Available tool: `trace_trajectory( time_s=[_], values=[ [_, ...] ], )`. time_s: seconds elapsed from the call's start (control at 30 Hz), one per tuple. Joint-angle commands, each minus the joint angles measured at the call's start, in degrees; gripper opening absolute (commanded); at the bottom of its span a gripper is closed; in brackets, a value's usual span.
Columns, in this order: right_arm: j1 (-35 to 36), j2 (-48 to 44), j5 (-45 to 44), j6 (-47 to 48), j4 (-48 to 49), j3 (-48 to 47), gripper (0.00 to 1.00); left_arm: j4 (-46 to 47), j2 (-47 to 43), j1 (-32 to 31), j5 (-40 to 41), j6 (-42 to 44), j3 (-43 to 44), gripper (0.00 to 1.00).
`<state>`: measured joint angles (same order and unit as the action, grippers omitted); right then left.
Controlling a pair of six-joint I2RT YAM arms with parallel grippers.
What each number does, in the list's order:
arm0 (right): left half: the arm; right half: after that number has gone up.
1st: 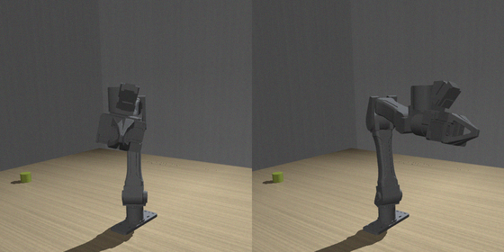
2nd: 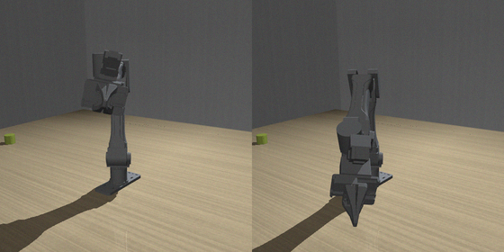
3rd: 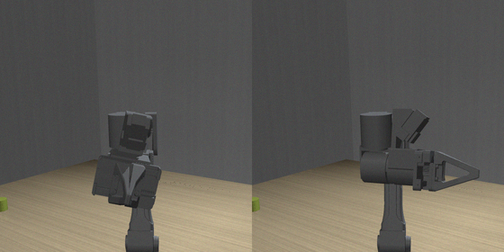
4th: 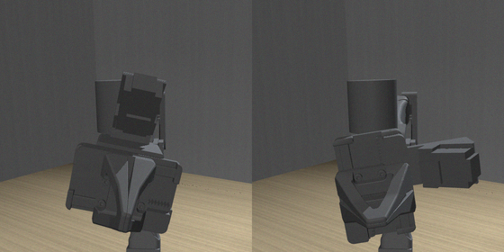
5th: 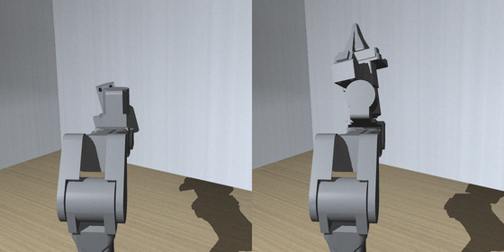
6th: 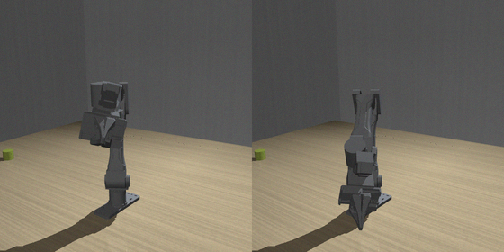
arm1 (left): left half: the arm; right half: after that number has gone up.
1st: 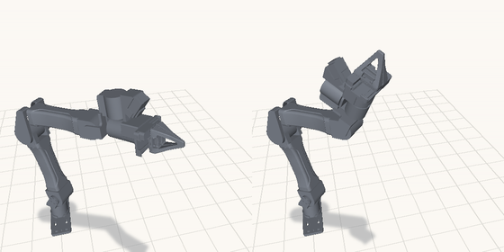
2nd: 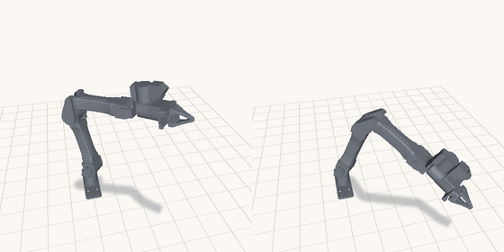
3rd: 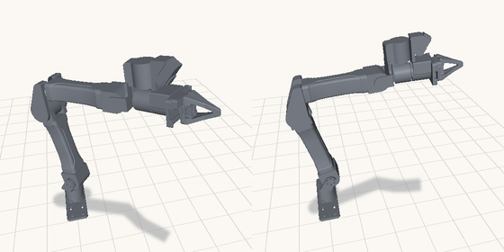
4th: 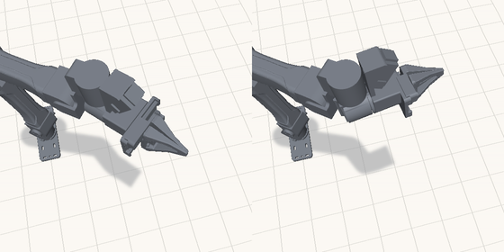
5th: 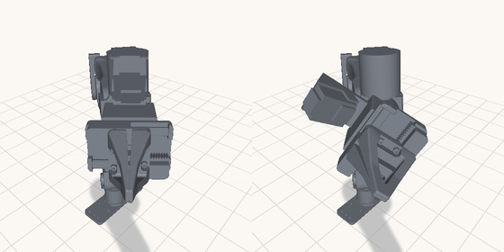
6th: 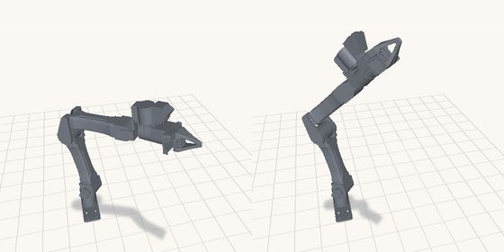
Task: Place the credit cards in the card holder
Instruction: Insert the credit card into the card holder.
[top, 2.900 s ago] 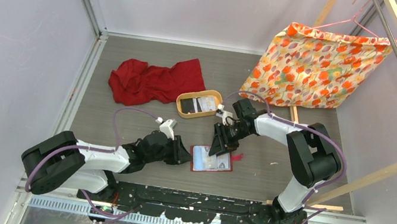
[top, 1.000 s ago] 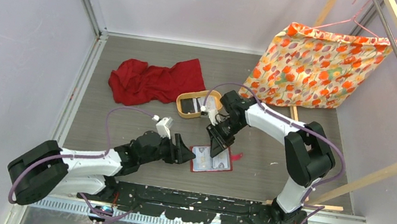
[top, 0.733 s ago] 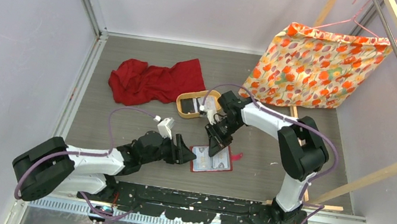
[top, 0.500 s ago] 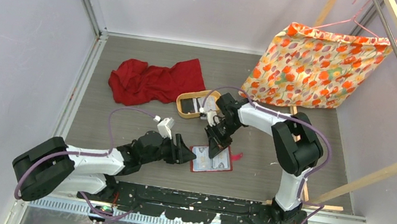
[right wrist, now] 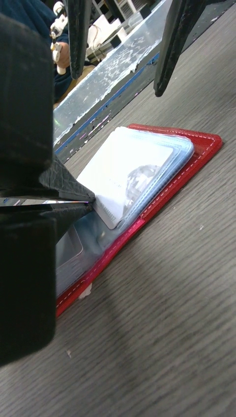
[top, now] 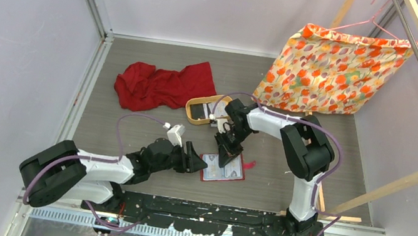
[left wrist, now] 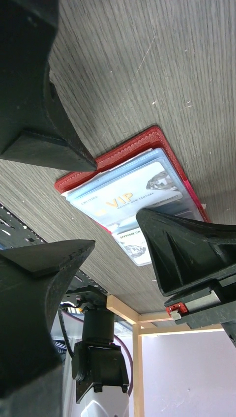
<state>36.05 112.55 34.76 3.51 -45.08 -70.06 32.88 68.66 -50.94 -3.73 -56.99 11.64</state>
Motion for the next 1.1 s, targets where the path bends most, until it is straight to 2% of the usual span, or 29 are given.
trace_trajectory(
  time_s=[0.0, 0.3, 0.47, 0.67, 1.07],
  values=[
    [0.2, 1.3, -4.3, -0.4, 0.0, -1.5, 0.09, 5.4, 1.9, -0.1, -0.9, -0.9, 0.2, 0.54],
    [0.2, 1.2, -3.5, 3.0, -3.0, -2.9, 0.10, 9.4, 6.9, -0.1, -1.7, -2.2, 1.4, 0.49],
    [-0.1, -0.6, 4.1, 8.2, -6.2, -4.1, 0.12, 10.7, 8.1, -0.1, -1.8, -2.7, 1.4, 0.44],
    [-0.3, -4.9, 8.9, 12.0, -6.6, -3.6, 0.14, 10.1, 6.9, -0.1, -1.3, -2.5, 1.1, 0.43],
    [1.6, -0.8, -1.4, 6.6, -3.5, -4.2, 0.14, 10.2, 6.6, -0.1, -1.8, -2.4, 1.1, 0.44]
  ],
)
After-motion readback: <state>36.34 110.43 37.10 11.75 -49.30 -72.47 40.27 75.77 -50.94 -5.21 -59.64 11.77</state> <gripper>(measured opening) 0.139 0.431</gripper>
